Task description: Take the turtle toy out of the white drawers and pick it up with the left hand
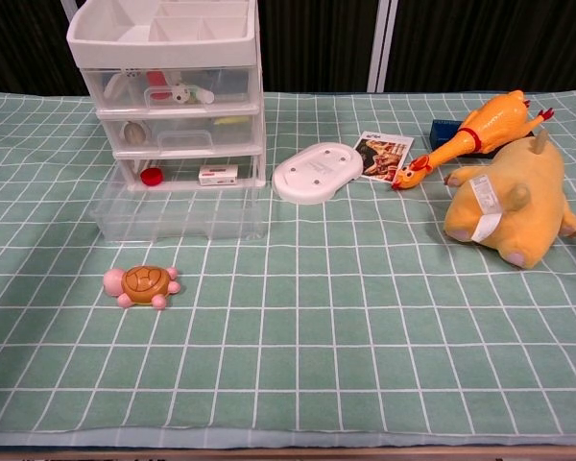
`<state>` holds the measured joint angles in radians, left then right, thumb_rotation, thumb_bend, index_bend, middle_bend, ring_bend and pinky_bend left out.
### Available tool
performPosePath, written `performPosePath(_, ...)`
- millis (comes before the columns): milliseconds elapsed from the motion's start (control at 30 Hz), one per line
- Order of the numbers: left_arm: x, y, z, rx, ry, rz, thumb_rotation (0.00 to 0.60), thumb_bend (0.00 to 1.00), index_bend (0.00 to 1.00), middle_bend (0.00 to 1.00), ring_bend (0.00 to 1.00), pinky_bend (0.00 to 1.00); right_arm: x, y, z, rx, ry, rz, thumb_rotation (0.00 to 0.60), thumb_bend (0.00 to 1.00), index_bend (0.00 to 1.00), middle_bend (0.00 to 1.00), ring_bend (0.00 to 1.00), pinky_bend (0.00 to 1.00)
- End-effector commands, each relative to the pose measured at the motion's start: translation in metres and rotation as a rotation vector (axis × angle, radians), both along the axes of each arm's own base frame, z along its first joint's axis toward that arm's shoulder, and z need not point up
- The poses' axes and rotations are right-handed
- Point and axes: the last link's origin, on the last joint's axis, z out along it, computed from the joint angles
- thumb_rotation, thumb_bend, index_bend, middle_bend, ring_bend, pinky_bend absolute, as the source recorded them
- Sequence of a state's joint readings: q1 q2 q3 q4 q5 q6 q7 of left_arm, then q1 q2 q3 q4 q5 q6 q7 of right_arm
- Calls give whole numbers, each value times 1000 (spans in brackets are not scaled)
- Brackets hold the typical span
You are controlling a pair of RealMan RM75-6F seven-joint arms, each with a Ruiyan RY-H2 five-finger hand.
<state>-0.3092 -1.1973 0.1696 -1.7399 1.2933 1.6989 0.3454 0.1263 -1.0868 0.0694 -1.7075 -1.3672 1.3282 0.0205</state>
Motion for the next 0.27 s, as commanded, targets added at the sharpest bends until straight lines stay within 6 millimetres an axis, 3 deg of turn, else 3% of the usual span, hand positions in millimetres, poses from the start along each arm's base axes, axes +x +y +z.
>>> performPosePath(33, -20, -17, -1, 5, -49, 56, 600, 108, 0, 0, 0, 21, 1, 0, 1, -9, 4, 9, 600, 110, 0, 0, 0, 185)
performPosePath(267, -22, -9, -2, 19, -89, 55, 600, 108, 0, 0, 0, 21, 4, 1, 3, -63, 22, 55, 600, 114, 0, 0, 0, 186)
